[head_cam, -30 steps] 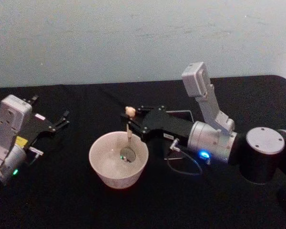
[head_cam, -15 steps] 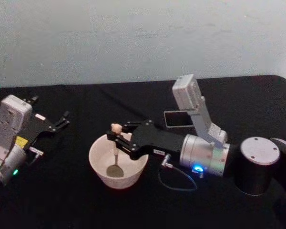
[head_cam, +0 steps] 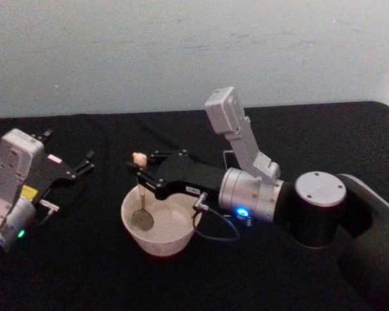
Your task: Pick up the stirring spoon with one hand, stir inside the cup, then place it back in its original position.
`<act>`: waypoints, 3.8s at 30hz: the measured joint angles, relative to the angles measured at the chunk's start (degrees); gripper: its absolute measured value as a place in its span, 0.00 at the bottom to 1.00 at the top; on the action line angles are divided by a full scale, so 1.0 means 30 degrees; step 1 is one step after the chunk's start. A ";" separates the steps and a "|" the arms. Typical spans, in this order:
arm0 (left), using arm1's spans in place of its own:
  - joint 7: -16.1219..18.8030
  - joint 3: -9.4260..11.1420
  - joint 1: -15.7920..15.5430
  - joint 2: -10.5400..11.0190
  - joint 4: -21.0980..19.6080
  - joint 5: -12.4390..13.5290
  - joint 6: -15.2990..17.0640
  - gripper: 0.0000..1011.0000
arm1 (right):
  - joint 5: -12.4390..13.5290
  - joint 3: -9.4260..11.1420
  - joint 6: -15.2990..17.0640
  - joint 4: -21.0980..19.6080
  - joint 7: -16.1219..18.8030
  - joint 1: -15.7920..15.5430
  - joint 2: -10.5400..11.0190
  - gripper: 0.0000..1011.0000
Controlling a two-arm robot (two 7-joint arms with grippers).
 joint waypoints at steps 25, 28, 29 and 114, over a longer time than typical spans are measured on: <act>0.0000 0.0000 0.0000 0.0001 0.0000 -0.0001 0.0000 0.99 | -0.0377 0.1205 0.0248 0.0339 -0.0133 -0.0147 0.0545 0.21; 0.0000 0.0000 0.0000 0.0000 0.0000 0.0000 -0.0001 0.99 | -0.0110 0.1262 0.0468 -0.0261 0.0038 -0.0529 0.0937 0.21; 0.0000 -0.0001 0.0000 0.0001 -0.0001 0.0000 0.0000 0.99 | -0.0057 0.1263 0.0511 -0.0400 0.0086 -0.0624 0.1030 0.21; 0.0000 0.0000 0.0000 0.0000 -0.0001 0.0000 0.0000 0.99 | 0.5641 0.5839 0.3106 -0.6800 -0.5041 -0.2561 0.3624 0.21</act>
